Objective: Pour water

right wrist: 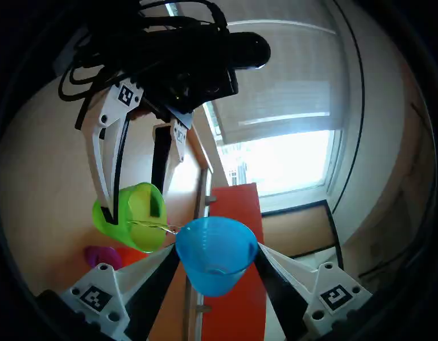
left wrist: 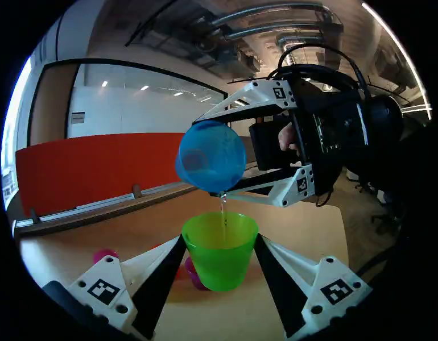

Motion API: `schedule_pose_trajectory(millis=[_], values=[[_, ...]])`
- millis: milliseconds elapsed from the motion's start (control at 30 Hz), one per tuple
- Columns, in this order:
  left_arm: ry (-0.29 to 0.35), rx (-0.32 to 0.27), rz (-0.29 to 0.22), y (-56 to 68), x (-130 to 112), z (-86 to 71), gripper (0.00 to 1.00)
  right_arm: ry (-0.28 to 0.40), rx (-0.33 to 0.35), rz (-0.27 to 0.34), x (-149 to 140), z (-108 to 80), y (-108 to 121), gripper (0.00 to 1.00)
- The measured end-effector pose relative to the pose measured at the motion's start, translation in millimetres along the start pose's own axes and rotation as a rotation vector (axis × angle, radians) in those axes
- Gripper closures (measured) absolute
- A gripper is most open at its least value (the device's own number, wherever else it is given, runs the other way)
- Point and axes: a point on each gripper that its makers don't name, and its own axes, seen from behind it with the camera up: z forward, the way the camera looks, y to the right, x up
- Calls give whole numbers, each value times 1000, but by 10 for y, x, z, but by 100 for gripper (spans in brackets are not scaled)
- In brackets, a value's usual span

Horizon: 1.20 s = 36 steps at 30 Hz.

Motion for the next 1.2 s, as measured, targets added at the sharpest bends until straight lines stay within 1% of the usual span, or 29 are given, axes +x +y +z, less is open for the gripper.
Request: schedule_pose_trajectory(millis=[200,400,600,1200], values=[[-2,1,1,0,-2,-9,14,6,-6,-20,21,-4,7,8],[-2,0,1,-5,1,-14,14,10,-5,-24,35,-1,12,8],[-3,-1,1,-15,0,-17,14,10,-9,-41,35,-6,22,8],[-6,-13,0,11,2,-29,14,19,-11,-77,73,-33,11,8]])
